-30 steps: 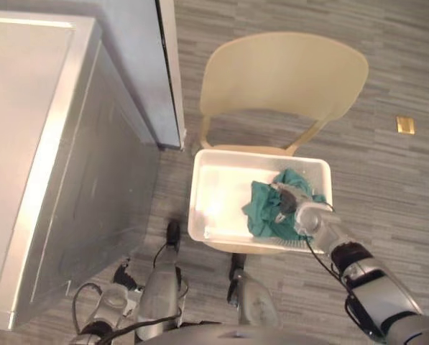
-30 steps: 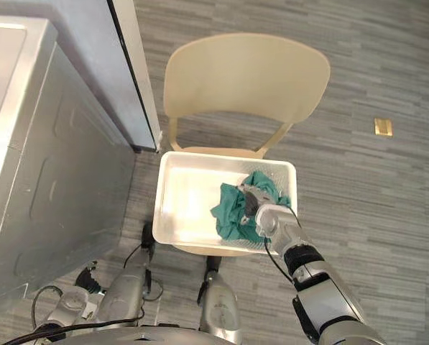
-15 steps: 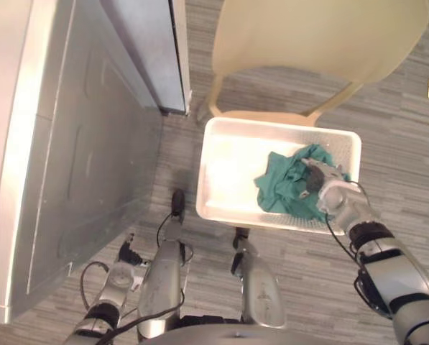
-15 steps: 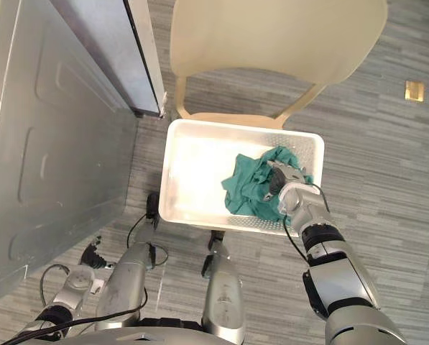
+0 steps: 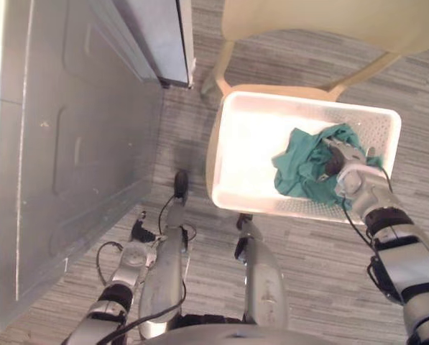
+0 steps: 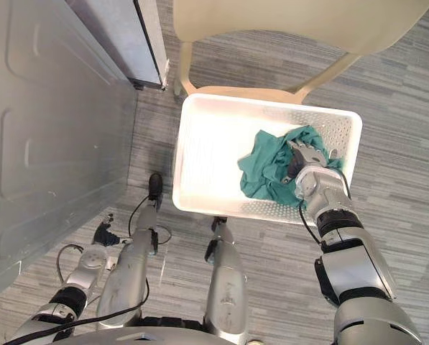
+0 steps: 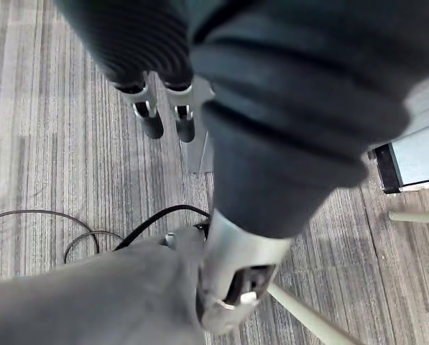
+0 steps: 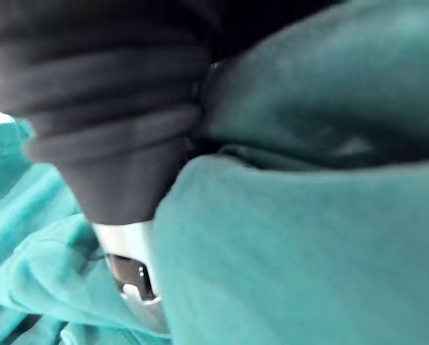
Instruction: Pick up the laundry basket with both hands and put the clothes into the washing machine.
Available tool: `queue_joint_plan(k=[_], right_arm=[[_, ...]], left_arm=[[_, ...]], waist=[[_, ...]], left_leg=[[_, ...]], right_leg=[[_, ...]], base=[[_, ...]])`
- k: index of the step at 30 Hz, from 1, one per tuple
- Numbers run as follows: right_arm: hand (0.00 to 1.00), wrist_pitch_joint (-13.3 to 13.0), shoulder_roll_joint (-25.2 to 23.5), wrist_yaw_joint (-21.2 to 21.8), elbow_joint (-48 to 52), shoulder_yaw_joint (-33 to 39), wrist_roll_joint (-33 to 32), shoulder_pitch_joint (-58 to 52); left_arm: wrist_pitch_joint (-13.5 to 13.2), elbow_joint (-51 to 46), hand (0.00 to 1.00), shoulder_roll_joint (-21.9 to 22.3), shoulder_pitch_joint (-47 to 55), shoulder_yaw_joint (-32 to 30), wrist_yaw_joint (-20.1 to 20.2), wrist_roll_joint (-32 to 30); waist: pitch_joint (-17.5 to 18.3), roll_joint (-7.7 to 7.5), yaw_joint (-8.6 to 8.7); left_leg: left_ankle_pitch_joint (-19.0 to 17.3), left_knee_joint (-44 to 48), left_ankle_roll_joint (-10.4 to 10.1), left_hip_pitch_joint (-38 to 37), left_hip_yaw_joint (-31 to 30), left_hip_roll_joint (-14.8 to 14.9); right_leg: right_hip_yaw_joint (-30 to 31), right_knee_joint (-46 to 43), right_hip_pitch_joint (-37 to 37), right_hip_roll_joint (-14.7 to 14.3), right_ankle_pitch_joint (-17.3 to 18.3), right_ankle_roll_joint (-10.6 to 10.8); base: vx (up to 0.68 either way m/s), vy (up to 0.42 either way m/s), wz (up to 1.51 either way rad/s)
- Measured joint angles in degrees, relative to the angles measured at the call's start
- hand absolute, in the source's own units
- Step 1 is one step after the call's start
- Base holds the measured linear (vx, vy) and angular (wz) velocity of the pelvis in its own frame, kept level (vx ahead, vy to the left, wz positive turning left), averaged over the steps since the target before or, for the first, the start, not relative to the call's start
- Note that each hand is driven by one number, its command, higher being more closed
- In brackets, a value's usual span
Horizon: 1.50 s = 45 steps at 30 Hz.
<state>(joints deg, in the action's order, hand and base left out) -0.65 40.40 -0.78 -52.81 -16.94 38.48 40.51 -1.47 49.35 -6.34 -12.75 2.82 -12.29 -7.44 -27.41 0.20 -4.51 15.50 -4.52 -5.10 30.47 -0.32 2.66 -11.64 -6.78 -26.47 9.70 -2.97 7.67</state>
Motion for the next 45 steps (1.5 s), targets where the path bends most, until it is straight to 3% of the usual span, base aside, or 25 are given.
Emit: queue_joint_plan(k=[4, 5, 9, 17, 29, 33, 37, 41, 45], right_arm=[[0.0, 0.96, 0.0, -2.08, 0.07, -0.22, -0.35, 0.44], [1.0, 1.01, -0.02, -2.29, 0.05, -0.21, -0.39, 0.43], [1.0, 2.16, -1.41, -3.94, -0.21, 0.93, -2.81, 0.44], [1.0, 2.11, -2.45, -5.62, -2.14, 3.1, -4.8, 0.39], [1.0, 2.1, -3.33, -5.95, -2.2, 4.54, -5.69, 0.18], [1.0, 2.11, -4.28, -6.18, -2.2, 6.36, -8.62, -0.03], [1.0, 1.61, -7.15, -6.84, -2.1, 12.12, -21.89, -1.05], [1.0, -1.81, -12.73, -8.99, 1.13, 19.99, -42.7, -3.31], [1.0, -4.39, -17.27, -9.67, 5.58, 22.74, -54.81, -4.97]], left_arm=[[-0.16, 1.06, 0.0, 0.98, -1.51, -0.41, -0.11, 0.54], [-0.16, 1.18, 0.0, 1.05, -1.69, -0.41, -0.17, 0.55], [-0.18, 1.29, 0.0, 1.83, -2.16, -0.48, -1.47, 0.58], [-0.18, 1.1, 0.0, 2.27, -2.47, -0.36, -2.39, 0.58], [-0.18, 1.03, 0.0, 2.39, -2.47, 0.17, -2.45, 0.58], [-0.18, 1.18, 0.0, 2.44, -2.47, 0.15, -2.47, 0.58], [-0.14, 1.29, 0.0, 2.46, -2.5, 0.12, -2.52, 0.67], [0.27, 1.23, 0.0, 2.9, -2.5, -0.4, -3.89, 1.16], [0.56, 1.19, 0.0, 3.31, -2.5, -0.55, -4.7, 1.94]], waist=[[0.01, 0.01, -0.03], [0.01, 0.01, -0.04], [0.02, 0.02, -0.16], [0.05, 0.07, -0.36], [0.3, 0.45, -0.45], [0.56, 0.55, -0.45], [1.26, 1.01, -0.45], [1.43, 1.32, -0.4], [1.72, 1.82, -0.21]], left_leg=[[0.07, 0.0, -0.1, 1.15, -0.04, 0.15], [0.09, 0.0, -0.13, 1.21, -0.06, 0.16], [0.12, 0.0, -0.22, 1.26, -0.2, 0.16], [0.2, 0.0, -0.5, 1.47, -1.23, 0.17], [0.32, 0.01, -0.65, 1.48, -1.49, 0.24], [0.57, 0.02, -0.53, 1.44, -1.51, 0.37], [0.68, 0.02, -0.59, 0.78, -1.52, 0.69], [0.49, 0.01, -0.83, -0.59, -1.42, 1.05], [0.43, 0.01, -0.91, -1.35, -1.06, 1.16]], right_leg=[[0.02, -0.41, -1.4, -0.11, 0.08, -0.23], [0.02, -0.41, -1.45, -0.13, 0.07, -0.25], [-0.03, -0.44, -1.47, -0.15, 0.03, -0.3], [-0.65, -0.43, -1.29, -0.23, 0.03, -0.31], [-0.86, -0.42, -1.19, -0.37, 0.02, -0.29], [-0.94, -0.42, -1.14, -0.55, 0.0, -0.26], [-1.18, -0.37, -0.36, -0.84, -0.01, -0.24], [-0.79, -0.59, 0.62, -1.08, 0.15, -0.37], [-0.14, -0.95, 0.83, -1.11, 0.15, -0.37]], base=[[0.0, 0.0, 0.0], [0.0, 0.0, 0.0], [0.0, 0.0, 0.0], [0.01, -0.011, 0.02], [0.01, -0.007, 0.0], [0.01, -0.008, 0.0], [0.03, -0.034, 0.01], [0.03, -0.051, -0.03], [0.02, -0.037, -0.07]])
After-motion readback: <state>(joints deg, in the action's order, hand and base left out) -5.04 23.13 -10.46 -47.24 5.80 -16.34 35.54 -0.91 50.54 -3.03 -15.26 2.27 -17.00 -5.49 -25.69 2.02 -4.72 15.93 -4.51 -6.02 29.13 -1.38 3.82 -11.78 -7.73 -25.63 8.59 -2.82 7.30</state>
